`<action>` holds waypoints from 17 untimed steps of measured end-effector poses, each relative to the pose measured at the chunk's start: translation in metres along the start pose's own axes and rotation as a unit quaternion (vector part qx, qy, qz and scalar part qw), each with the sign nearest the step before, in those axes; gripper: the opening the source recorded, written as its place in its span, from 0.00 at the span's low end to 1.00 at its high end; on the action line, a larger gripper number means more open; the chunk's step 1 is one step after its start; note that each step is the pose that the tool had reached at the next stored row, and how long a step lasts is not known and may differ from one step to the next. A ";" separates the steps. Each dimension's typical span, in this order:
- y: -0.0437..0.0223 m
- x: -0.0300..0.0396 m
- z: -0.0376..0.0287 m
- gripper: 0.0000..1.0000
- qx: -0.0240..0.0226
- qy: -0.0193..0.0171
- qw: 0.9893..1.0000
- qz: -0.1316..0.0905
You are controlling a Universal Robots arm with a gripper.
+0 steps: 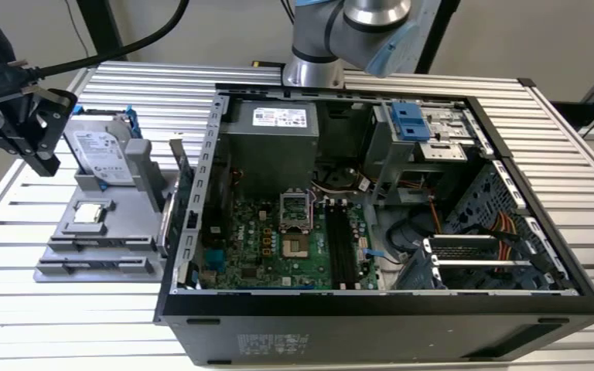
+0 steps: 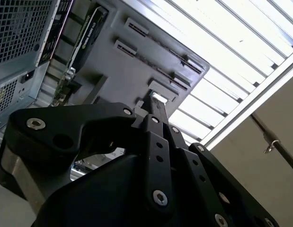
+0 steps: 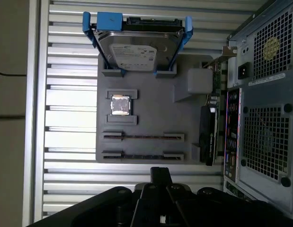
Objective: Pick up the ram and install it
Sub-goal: 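Pick up the ram and move it above insertion slot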
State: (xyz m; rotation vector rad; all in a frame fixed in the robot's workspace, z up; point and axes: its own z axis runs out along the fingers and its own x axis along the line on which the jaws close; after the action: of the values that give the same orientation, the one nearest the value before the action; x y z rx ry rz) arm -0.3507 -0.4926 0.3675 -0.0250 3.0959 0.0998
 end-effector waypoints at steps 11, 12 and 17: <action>0.0000 0.0000 0.0000 0.00 0.000 0.000 1.000 -0.004; 0.0000 0.0000 -0.0001 0.00 0.000 0.000 1.000 -0.005; 0.0000 0.0000 -0.0001 0.00 0.000 0.001 1.000 -0.008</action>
State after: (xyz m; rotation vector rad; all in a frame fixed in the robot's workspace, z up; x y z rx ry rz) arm -0.3507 -0.4927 0.3675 -0.0505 3.0963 0.1003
